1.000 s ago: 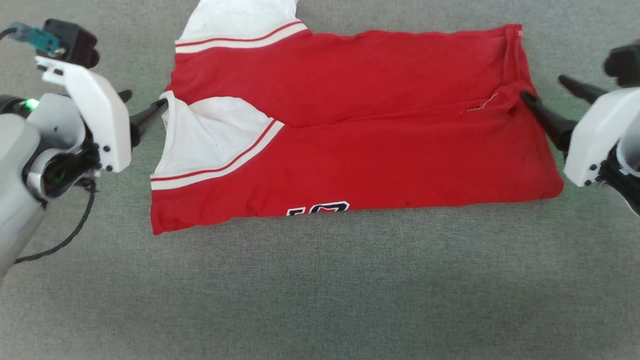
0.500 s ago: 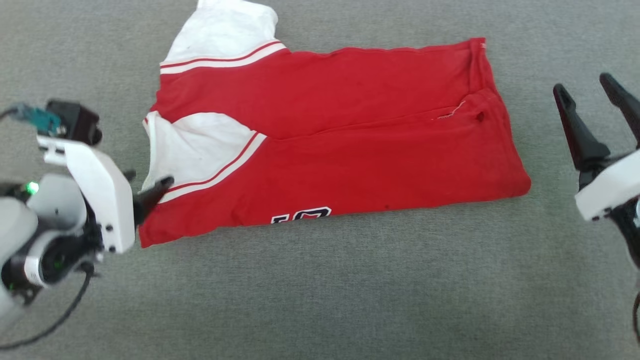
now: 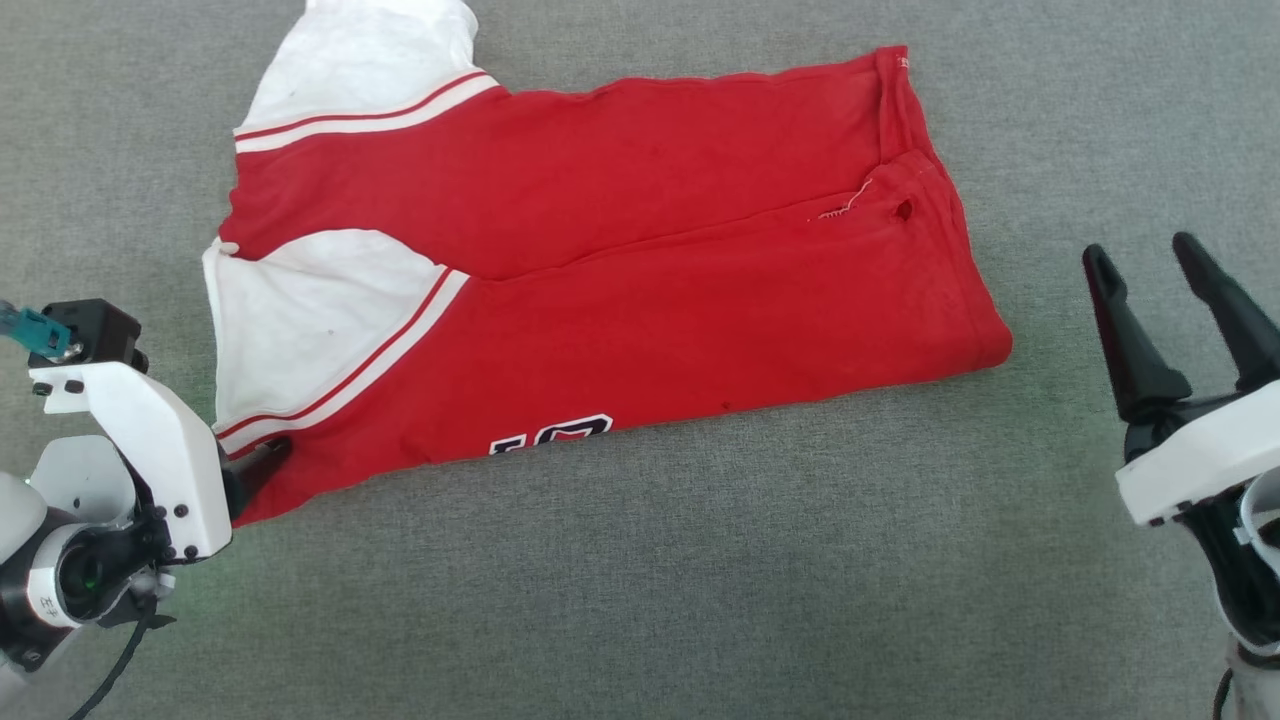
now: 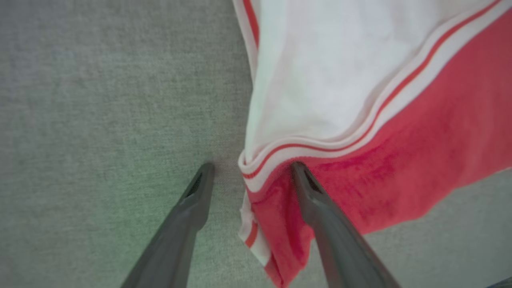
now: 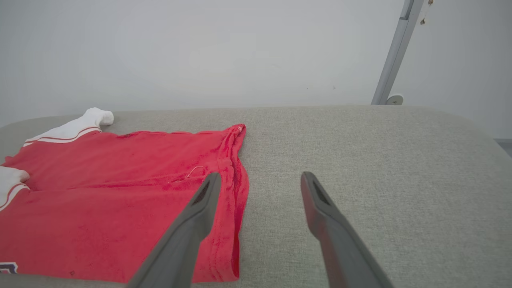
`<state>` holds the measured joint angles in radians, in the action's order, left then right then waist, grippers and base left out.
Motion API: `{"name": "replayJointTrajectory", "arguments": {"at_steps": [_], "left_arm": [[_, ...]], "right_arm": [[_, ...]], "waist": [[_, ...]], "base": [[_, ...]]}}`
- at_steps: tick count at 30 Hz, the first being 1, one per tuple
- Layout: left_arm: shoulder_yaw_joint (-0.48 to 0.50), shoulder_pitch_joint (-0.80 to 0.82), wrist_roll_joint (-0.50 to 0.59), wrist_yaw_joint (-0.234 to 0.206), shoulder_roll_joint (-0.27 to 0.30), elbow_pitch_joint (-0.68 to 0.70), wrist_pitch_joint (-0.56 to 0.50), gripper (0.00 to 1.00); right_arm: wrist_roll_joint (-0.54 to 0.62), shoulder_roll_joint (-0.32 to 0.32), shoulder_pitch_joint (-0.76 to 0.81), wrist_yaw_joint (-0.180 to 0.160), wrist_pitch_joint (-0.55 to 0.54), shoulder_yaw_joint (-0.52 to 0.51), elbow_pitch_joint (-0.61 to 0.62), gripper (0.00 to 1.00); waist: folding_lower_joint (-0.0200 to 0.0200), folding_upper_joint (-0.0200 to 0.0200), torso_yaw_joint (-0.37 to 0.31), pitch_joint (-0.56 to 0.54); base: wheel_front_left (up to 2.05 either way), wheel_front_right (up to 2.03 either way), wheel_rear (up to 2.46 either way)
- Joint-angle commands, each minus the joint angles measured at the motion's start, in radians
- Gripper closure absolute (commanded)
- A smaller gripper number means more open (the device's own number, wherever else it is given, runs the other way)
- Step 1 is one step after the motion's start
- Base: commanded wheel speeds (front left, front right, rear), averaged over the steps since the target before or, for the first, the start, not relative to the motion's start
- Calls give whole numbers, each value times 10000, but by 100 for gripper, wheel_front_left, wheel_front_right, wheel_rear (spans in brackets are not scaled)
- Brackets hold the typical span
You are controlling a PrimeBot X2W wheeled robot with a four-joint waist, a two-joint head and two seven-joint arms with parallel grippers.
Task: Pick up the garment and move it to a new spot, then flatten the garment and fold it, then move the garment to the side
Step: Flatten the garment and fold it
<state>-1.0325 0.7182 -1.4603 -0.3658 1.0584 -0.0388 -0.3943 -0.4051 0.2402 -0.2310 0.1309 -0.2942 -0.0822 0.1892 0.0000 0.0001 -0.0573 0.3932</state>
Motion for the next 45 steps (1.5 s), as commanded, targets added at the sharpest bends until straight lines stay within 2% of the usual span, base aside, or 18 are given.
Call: {"name": "replayJointTrajectory", "arguments": {"at_steps": [1,7,8,9,13,22,26,27,28,32,37,45], "left_arm": [[0,-211,-226,0,-160,-220,-12,0],[-148,-277,-655,148,-632,-871,-477,0],[-219,-250,-682,255,-725,-964,-620,33],[-278,-211,-636,404,-810,-1027,-688,100],[-410,60,-417,793,-1214,-1303,-884,100],[-477,687,7,1226,-2010,-1790,-863,100],[-534,874,125,1394,-2296,-1952,-828,100],[-532,907,136,1415,-2372,-1989,-797,100],[-505,926,147,1456,-2434,-2022,-733,100],[-457,1045,217,1518,-2481,-2059,-695,100],[-314,975,43,1413,-2044,-1675,-815,100],[-96,663,-82,568,-628,191,-968,100]], "right_arm": [[-96,-12,144,-4,-104,58,80,0],[-401,10,276,-4,-822,406,110,0],[-522,34,269,-4,-1035,499,45,0],[-631,66,214,-4,-1254,590,-50,0],[-881,245,-270,-4,-2220,850,-530,0],[-907,750,-1542,-6,-4818,1459,-2301,0],[-954,757,-1682,-4,-6251,2005,-3256,0],[-982,760,-1673,-3,-6555,2167,-3383,53],[-1082,715,-1666,-3,-6803,2260,-3449,100],[-1315,983,-1967,-6,-6968,2018,-3105,100],[-1573,1175,-1903,-6,-7288,1765,-2588,100],[-1964,1405,-1203,-6,-8267,931,-960,100]], "waist": [[0,-1,-54,52],[0,-1,-17,116],[0,-1,14,133],[0,-1,38,150],[0,-1,183,252],[0,-1,672,450],[0,-1,856,494],[0,-1,900,500],[0,-1,928,500],[0,-1,1021,466],[0,-1,1032,301],[0,-1,1072,-37]], "base": [[0,0,0],[0,0,0],[0,0,0],[0,0,0],[0,0,0],[0,0,0],[0,0,0],[0,0,0],[0,0,0],[0,0,0],[0,0,0],[0,0,0]]}}
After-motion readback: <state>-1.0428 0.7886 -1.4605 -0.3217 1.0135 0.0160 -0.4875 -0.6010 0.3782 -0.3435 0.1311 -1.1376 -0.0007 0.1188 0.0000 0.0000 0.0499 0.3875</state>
